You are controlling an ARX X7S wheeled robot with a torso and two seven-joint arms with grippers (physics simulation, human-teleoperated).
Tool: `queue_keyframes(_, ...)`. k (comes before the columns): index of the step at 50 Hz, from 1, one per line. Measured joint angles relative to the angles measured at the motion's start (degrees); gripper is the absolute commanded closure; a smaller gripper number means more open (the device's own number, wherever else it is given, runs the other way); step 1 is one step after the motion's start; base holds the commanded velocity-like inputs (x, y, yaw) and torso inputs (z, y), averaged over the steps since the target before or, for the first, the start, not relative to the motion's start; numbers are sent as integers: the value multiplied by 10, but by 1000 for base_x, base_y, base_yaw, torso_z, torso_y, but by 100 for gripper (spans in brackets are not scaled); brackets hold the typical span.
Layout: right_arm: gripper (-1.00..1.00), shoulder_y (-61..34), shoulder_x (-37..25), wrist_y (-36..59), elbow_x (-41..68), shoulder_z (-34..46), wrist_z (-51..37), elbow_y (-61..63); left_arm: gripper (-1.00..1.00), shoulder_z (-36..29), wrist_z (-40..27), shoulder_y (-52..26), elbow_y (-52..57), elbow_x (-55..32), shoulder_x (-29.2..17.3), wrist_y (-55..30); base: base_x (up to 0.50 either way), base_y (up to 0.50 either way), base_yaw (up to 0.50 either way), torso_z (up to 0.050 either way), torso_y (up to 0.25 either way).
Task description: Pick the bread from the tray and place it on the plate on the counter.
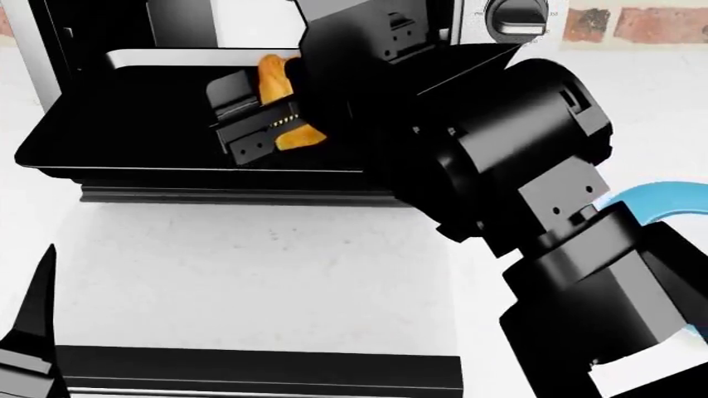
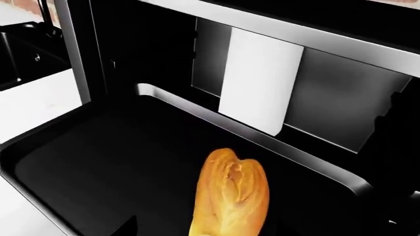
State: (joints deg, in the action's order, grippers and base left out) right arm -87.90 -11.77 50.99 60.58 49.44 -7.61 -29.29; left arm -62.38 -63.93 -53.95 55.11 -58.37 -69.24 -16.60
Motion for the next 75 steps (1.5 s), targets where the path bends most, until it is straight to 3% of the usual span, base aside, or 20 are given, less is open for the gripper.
queue_keyframes(75, -100, -11, 77, -93, -53, 35, 91, -220, -100, -5, -1, 7, 3, 7, -3, 1, 0, 0, 0, 0, 0)
